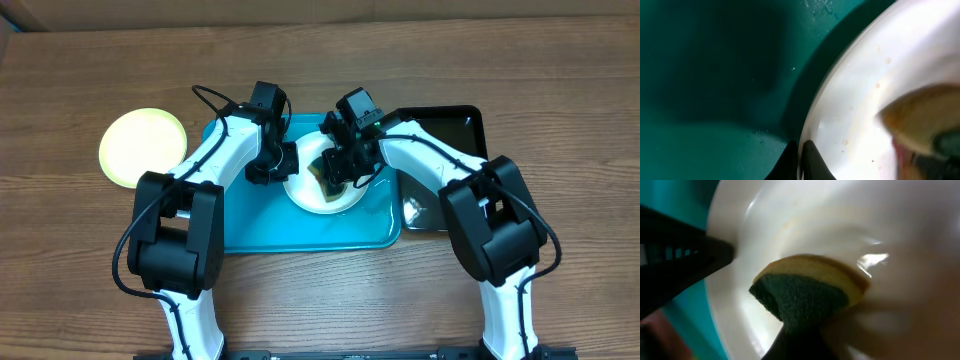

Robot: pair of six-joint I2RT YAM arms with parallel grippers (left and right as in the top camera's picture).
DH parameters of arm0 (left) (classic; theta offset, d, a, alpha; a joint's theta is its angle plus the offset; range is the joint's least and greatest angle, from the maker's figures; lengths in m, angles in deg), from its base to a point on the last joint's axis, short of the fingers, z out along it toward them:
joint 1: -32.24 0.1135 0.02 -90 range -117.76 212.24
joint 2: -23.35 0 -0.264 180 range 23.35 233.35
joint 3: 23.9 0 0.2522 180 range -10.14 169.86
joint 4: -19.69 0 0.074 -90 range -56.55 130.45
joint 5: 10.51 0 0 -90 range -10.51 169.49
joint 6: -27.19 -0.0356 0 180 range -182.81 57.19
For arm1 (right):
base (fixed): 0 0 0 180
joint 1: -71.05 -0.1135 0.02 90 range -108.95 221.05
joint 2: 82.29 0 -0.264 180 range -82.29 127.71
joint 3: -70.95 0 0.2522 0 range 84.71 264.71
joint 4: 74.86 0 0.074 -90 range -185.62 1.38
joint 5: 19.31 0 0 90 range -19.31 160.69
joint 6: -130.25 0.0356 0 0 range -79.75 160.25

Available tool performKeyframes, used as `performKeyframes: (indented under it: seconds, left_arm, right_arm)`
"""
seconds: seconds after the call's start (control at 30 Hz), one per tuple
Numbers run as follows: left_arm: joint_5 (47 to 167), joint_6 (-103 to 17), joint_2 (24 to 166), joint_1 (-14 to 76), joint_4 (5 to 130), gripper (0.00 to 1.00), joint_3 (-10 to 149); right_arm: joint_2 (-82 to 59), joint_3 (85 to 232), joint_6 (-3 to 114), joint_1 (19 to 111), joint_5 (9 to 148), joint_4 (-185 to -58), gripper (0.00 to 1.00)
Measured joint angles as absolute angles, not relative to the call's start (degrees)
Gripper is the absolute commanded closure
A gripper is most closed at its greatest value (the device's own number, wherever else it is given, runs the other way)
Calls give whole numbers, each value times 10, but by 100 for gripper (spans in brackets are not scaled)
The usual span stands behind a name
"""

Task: Clean dirty plates on tray and stack at the side
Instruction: 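Wipe the white plate with the sponge in the right gripper, then return the sponge to the black tray water with the right gripper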

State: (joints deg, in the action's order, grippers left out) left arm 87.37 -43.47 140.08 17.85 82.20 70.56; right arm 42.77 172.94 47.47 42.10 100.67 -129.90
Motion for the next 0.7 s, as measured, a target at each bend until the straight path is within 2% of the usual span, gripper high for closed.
performKeyframes:
  seconds: [0.23, 0.4, 0.53, 0.7]
  left_arm:
    - [873, -435, 1401, 178, 822, 93, 706]
    - [873, -435, 1401, 178, 821, 92, 706]
    - [873, -435, 1401, 178, 820, 90, 706]
    - [873, -435, 1401, 178, 820, 88, 706]
  right_arm:
    - [436, 1822, 464, 494, 1216, -1379, 96]
    - [428, 1860, 452, 571, 1282, -1443, 96]
    - [425, 1861, 434, 623, 1249, -1517, 96]
    - [425, 1861, 424, 673, 1096, -1588, 96]
